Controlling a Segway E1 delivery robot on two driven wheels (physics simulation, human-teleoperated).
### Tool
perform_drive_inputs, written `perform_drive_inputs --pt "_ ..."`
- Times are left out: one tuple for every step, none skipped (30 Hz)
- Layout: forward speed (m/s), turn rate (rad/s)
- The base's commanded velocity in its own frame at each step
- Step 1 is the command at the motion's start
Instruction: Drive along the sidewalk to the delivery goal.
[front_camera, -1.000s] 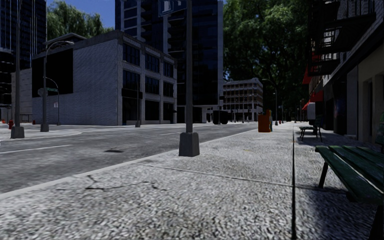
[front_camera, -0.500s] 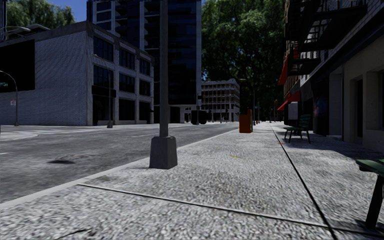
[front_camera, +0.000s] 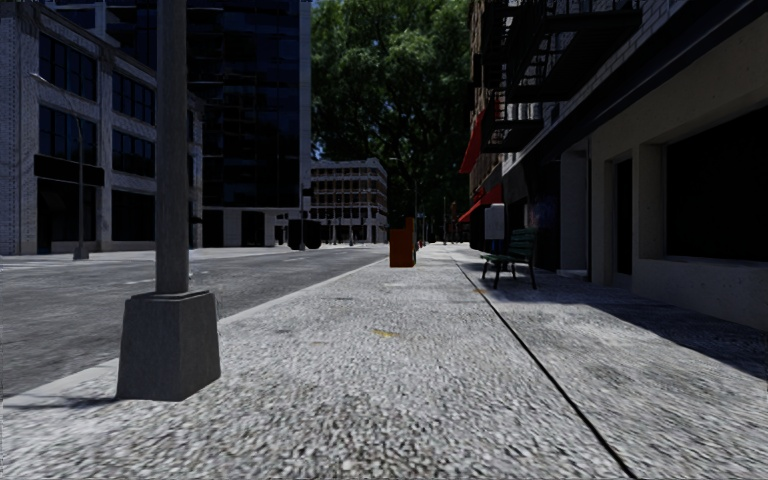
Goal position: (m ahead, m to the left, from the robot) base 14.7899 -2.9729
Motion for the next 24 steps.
perform_drive_inputs --pt "2.00 -0.52" --pt "2.00 -0.48" --pt "2.00 -0.48" --pt "2.00 -0.47" --pt "2.00 -0.47" --pt "2.00 -0.47" --pt "2.00 -0.47" --pt "2.00 -0.47" --pt "2.00 -0.47" --pt "2.00 -0.47" --pt "2.00 -0.46" --pt "2.00 -0.03" --pt "2.00 -0.03" --pt "2.00 0.00" --pt "2.00 0.00" --pt "2.00 0.00" --pt "2.00 0.00" --pt "2.00 0.00" --pt "2.00 0.00" --pt "2.00 0.00" --pt "2.00 0.00" --pt "2.00 0.00" --pt "2.00 0.00" --pt "2.00 0.00"
